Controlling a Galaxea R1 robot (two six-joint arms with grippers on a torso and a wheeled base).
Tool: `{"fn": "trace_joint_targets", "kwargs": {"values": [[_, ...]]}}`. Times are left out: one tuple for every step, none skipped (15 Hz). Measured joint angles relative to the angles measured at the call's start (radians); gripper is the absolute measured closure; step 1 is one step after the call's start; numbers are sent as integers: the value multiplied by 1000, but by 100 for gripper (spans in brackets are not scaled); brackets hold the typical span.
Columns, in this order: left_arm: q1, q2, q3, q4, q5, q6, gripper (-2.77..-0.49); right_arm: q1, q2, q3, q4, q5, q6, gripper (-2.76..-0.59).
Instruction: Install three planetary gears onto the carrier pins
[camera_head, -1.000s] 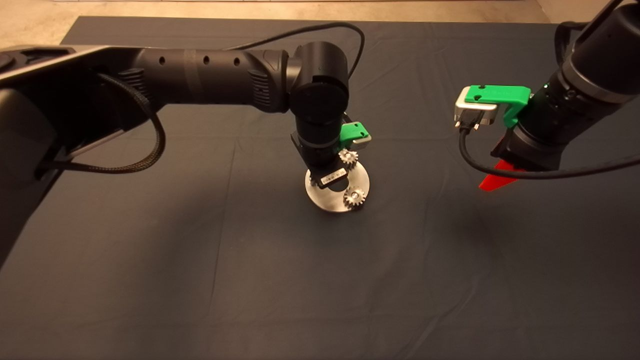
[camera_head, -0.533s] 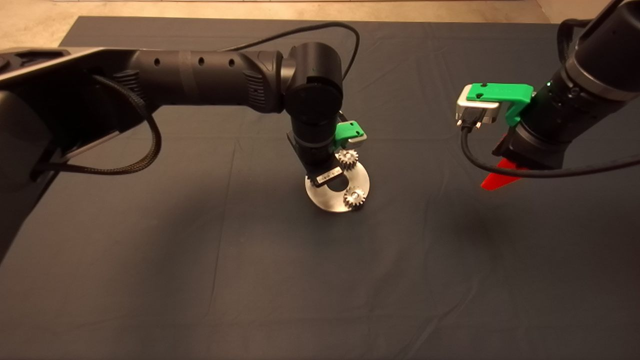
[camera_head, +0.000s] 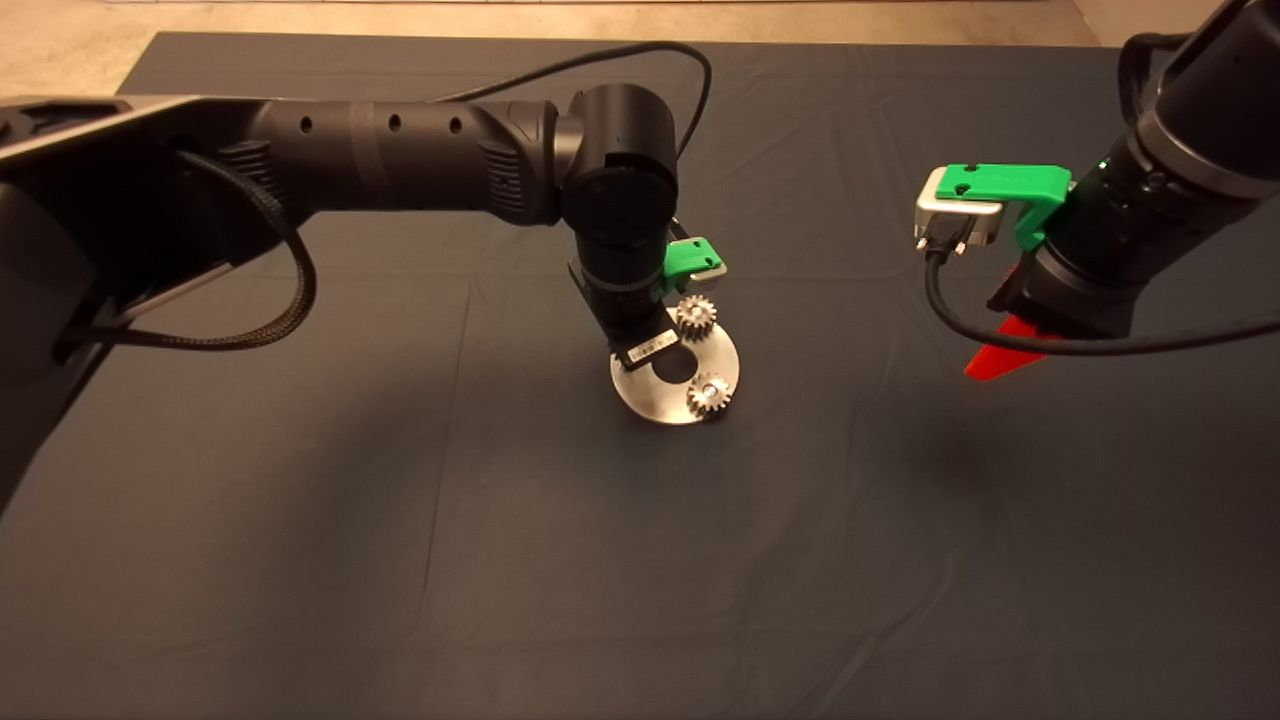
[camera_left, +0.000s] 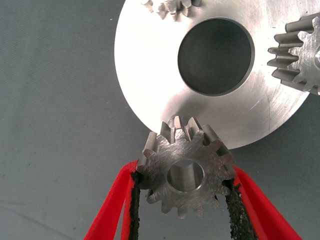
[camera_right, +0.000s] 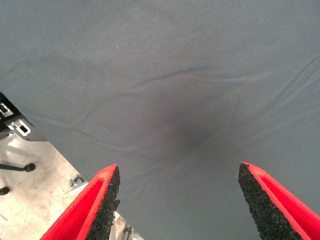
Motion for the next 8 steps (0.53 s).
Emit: {"fn": "trace_joint_targets", "kwargs": {"values": [[7,0,0,2,0,0,-96,0,0,1,2,0,0,-175],[13,-1,0,3,0,0,-96,0,0,4,4,0,0,-175],[17,-2,-1,3,0,0,-96,2,0,6,5,0,0,-175],[20,-3,-6,4,1,0,-96,5,0,6,6,0,0,-175],[22,-3,-8,7,0,0,-96,7,0,6,7,0,0,-175],[22,-3,-9,8,1,0,-96,9,0,7,9,0,0,-175],[22,-3,-9,8,0,0,-96,9,0,7,10,0,0,-175],[22,-3,-9,10,1,-1,-96,10,0,7,12,0,0,-175]]}}
